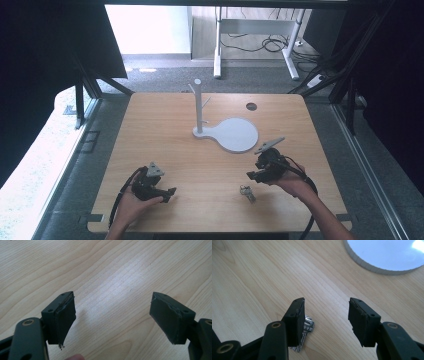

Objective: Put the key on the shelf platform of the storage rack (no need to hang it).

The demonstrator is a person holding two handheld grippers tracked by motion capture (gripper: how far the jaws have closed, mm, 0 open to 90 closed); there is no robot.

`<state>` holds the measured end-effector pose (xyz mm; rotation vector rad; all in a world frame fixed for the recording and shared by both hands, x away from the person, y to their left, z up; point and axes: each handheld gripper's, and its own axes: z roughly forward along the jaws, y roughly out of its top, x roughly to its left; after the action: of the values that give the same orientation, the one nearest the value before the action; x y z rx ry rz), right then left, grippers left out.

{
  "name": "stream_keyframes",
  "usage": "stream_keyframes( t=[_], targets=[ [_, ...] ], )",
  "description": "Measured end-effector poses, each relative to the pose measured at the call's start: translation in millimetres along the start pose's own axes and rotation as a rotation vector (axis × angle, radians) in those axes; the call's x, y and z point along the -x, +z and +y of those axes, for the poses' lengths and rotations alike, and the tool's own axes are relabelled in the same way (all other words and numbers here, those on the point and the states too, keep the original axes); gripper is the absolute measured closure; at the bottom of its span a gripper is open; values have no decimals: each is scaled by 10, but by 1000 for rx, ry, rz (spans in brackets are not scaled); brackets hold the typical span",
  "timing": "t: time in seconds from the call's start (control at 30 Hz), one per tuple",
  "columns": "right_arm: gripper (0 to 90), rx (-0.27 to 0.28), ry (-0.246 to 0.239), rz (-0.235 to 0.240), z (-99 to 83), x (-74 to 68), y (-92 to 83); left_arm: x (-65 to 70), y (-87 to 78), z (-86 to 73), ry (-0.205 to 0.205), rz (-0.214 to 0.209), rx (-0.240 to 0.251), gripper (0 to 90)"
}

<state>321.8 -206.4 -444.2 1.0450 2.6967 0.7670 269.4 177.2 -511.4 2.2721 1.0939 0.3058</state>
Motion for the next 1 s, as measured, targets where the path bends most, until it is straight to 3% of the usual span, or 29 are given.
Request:
stream_keyframes(
  t=[0.33,1.0],
  targets=[
    [558,-72,-21,46,51,-88,165,-2,-49,8,7,7,29,215],
    [676,-183,-38,95,35,-165,422,-5,-37,3,11,0,13,214]
  ],
)
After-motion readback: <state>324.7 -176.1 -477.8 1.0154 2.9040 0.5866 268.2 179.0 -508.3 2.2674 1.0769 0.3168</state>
